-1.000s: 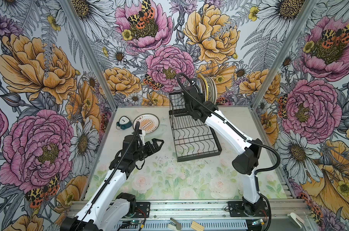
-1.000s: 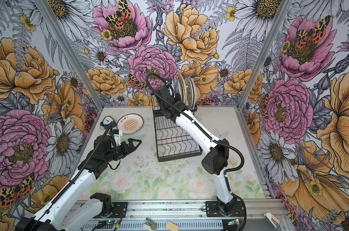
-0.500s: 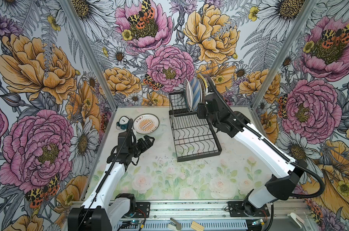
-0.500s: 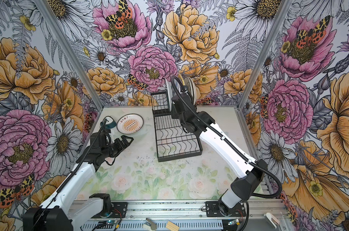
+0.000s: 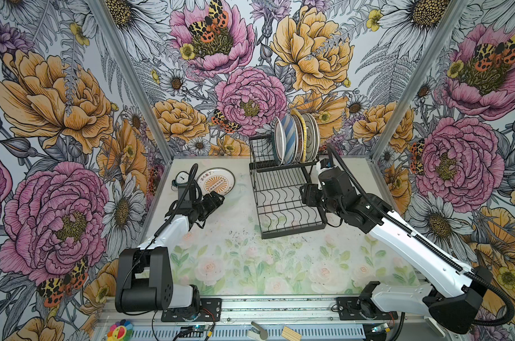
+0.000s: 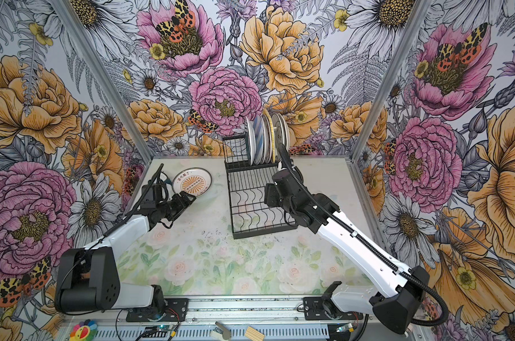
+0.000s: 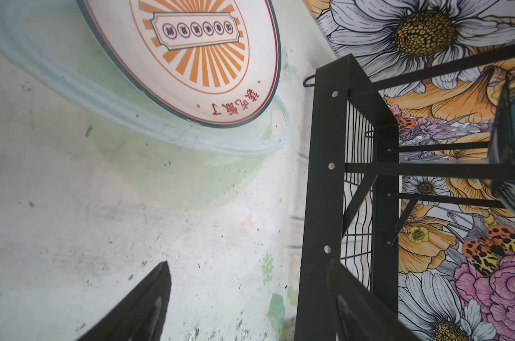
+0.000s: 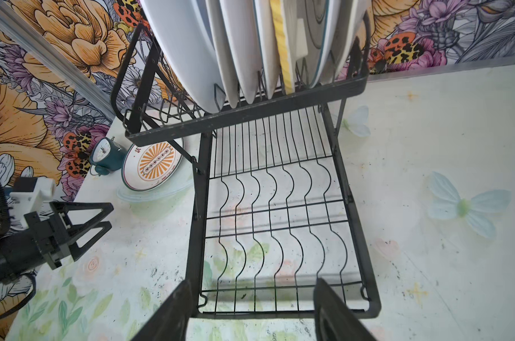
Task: Load the plates into the dish rack
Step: 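Open and withdraw the right gripper while the left gripper moves to the sunburst plate, then lower the left gripper onto the sunburst plate's edge nearest the rack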
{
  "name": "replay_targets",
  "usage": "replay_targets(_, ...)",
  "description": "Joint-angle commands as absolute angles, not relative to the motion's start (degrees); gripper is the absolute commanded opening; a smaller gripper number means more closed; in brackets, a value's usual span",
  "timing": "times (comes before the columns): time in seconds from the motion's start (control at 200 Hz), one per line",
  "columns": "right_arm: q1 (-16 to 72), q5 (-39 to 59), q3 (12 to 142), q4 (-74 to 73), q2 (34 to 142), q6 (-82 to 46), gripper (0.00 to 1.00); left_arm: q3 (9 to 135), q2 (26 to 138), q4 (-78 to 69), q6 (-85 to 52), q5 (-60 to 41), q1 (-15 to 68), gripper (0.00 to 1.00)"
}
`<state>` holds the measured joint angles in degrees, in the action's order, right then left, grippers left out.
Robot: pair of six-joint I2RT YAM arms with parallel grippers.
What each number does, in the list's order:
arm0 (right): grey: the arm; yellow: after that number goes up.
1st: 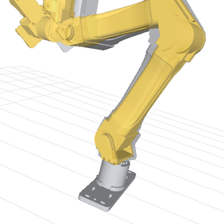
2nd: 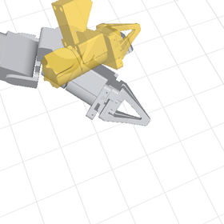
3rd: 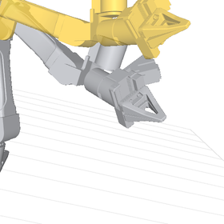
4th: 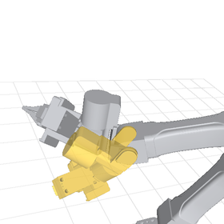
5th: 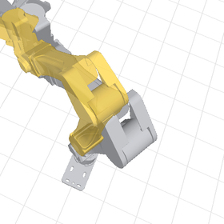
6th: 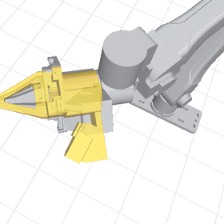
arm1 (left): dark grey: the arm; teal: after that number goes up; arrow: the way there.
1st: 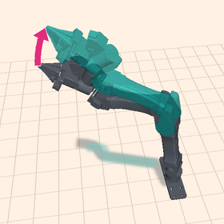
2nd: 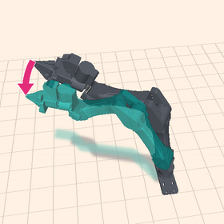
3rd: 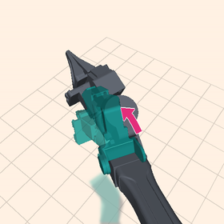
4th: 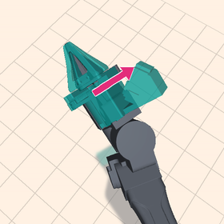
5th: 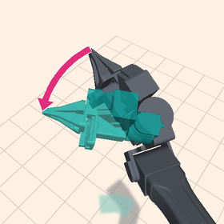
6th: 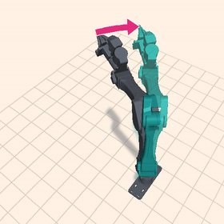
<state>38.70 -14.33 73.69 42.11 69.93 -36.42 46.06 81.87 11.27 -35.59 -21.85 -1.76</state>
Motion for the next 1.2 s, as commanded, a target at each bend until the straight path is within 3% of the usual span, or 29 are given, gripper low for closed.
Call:
replay_targets(0.0,36.83,-11.95,71.23,39.89,67.06,-39.01,0.66,49.84,86.95,5.85,-35.29,-21.08,-2.35,0.80)
replay_targets(0.425,30.67,-8.69,67.68,39.01,64.93,-39.22,0.68,53.43,97.24,1.82,-41.59,-14.38,-2.56,0.72)
replay_targets(1.196,23.56,-3.29,67.84,37.45,66.07,-37.90,0.68,53.96,109.52,-12.98,-49.98,-14.38,-5.17,0.57)
